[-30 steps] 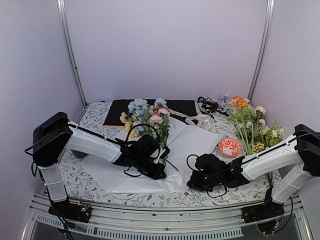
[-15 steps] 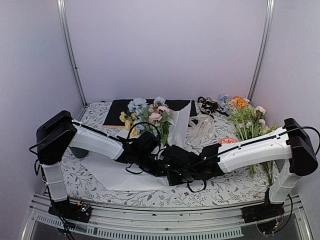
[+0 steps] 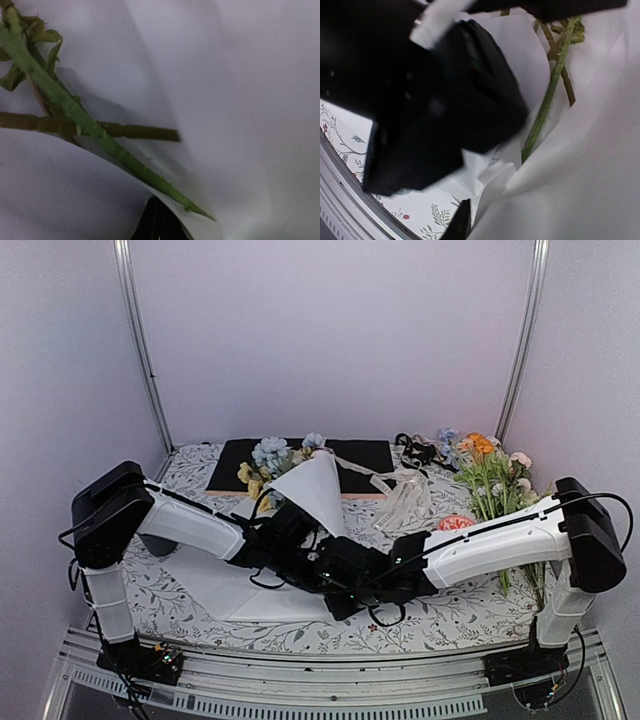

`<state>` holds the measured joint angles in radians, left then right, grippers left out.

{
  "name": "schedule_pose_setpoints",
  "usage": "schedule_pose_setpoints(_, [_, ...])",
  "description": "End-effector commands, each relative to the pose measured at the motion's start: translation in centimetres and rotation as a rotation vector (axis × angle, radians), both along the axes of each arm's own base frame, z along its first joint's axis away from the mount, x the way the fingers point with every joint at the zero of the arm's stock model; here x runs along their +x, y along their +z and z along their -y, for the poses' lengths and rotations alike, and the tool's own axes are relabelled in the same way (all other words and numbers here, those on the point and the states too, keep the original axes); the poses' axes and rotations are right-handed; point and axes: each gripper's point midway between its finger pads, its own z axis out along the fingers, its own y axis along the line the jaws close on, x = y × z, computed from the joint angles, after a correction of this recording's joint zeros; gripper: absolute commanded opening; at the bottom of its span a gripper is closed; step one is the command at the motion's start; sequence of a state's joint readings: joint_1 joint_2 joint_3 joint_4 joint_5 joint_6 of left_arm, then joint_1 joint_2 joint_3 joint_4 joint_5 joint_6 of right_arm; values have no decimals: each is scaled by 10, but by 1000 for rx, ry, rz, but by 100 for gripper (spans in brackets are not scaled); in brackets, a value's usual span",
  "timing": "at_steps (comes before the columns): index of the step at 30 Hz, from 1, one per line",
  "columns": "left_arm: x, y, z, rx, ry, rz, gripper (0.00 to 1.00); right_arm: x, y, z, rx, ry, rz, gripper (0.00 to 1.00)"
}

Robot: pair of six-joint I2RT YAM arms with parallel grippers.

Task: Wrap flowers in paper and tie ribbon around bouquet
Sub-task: Pick up the one-fourth-folded wrapping paper from the center of the board.

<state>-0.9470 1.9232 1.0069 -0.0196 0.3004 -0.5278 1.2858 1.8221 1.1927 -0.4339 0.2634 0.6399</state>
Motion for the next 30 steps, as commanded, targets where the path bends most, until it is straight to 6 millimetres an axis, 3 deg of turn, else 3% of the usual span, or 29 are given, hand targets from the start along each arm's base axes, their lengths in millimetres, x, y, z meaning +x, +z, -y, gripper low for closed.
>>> schedule_pose_setpoints(1, [-5,-61,-57,242,76,-78,0,-8,1,35,163,-111,-111,32])
schedule_pose_setpoints(4, [-7,-62,-57,242,64,-81,0,-1,0,41,294,-145,-130,45])
schedule_pose_setpoints(9, [-9,-61,-58,238,61,-81,0,9,-17,51,304,-237,-159,61])
schedule_pose_setpoints(12, [-9,-60,-57,232,57,-78,0,9,-38,66,258,-358,-212,60])
schedule_pose_setpoints(17, [-8,-58,-55,225,50,-77,0,18,-49,74,184,-451,-194,51])
schedule_pose_setpoints(23, [-9,-61,-57,240,49,-81,0,23,-51,93,63,-507,-147,21])
schedule_pose_setpoints(30, [-8,-61,-56,239,50,-80,0,23,-39,79,-62,-422,-64,2])
